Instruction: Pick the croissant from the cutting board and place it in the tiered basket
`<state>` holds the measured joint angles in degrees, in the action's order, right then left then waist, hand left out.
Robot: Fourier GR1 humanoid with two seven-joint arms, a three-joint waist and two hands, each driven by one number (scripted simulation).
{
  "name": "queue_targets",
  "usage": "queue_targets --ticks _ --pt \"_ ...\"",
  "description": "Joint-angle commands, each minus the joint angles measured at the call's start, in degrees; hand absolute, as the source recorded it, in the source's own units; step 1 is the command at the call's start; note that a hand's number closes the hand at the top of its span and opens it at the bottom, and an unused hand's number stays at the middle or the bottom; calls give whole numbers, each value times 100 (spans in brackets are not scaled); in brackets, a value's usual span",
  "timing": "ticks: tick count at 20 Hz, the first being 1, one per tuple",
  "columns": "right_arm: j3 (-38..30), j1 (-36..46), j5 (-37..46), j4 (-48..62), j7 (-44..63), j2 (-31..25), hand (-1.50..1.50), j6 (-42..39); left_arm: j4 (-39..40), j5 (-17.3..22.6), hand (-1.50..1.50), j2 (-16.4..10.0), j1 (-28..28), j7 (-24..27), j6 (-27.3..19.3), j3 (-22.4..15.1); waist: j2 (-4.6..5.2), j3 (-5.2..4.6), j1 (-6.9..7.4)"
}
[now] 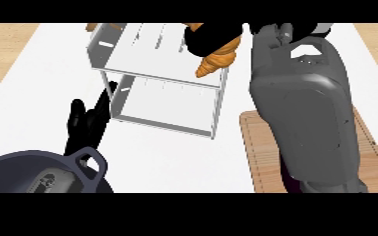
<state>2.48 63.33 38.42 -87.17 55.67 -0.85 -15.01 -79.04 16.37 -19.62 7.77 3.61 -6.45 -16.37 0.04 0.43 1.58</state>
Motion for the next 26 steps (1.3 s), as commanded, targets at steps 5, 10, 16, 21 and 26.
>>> queue_targets --ticks 5,10,16,21,26 --pt "402 1010 -359 2259 -346 83 150 1194 367 -186 0 286 230 337 152 -177 47 -54 25" --pt "877 1139 -820 3410 -879 85 150 2093 424 -174 0 243 334 454 242 -180 75 -58 108" --pt "1097 1588 -1817 4209 -1218 85 150 2709 277 -248 0 464 371 250 29 -366 74 -56 177" --pt "1171 1814 -2780 4452 -999 85 150 2888 195 -79 0 10 284 259 318 -98 50 -55 152" --pt "1186 1427 -3959 4321 -470 85 -150 3612 271 -82 0 153 240 355 283 -271 51 -56 190"
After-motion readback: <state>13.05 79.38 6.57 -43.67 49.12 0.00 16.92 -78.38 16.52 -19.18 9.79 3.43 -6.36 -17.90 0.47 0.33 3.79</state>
